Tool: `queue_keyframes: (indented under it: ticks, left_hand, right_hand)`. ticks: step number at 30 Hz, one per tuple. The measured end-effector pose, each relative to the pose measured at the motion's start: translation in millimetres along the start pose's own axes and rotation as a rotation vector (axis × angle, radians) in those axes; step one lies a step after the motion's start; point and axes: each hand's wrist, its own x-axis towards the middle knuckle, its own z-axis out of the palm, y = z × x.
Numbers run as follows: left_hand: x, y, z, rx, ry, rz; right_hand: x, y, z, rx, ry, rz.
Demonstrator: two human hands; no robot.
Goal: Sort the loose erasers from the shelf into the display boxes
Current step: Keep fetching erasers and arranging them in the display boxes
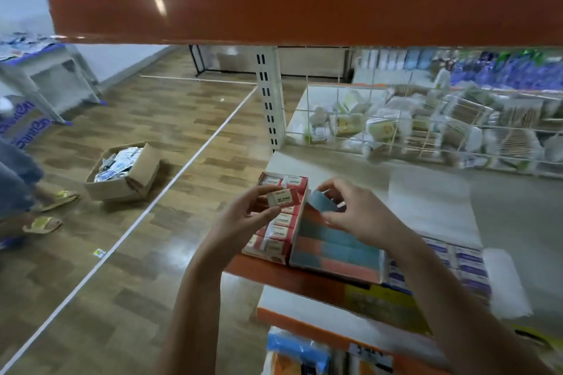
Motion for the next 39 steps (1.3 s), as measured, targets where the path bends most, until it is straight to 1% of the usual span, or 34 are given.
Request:
queue_keyframes:
  ticks: [4,7,11,15,17,22,31,35,39]
  left_hand:
    - [16.7,-6.6,-30.0,0.012,-0.088,0.01]
    - [28.4,-12.1,-43.4,0.038,-0.146,0.029]
    - [42.1,-19.7,-50.5,0.093,-0.23,0.06]
    - [53.9,-31.7,-53.5,0.151,-0.251,0.075]
    - [59.0,-37.8,-52.9,0.204,-0.239,0.093]
    - [70.4,-46.3,-54.6,0.382,-0.18,0.202]
    - [76.1,-43.1,-54.5,0.517,-0.111,0.335]
    - [78.8,-43.9,-52.2,0.58,-0.06,0.316]
    - [81.4,-44.5,-52.9,0.628,-0.037,0.289]
  right_hand:
    - [10.1,-4.1,25.8,-0.202,0.118,0.032]
    - [11.8,-4.8,41.9,-0.317,0.139,0.041]
    - [6.3,-3.4,52.1,-0.397,0.193,0.078]
    - [-1.7,-3.5,55.6,-0.456,0.225,0.113]
    - [-3.3,-4.7,57.7,-0.489,0.236,0.106]
    - [-3.4,-7.4,62.9,-0.516,0.269,0.11]
    - [-2.0,-9.5,79.5,-0.639,0.325,0.143]
    - [-1.4,-8.8,81.9,-0.622,0.335,0.156]
    - [-5.3,-9.2,76.4,-0.543,0.372,0.149]
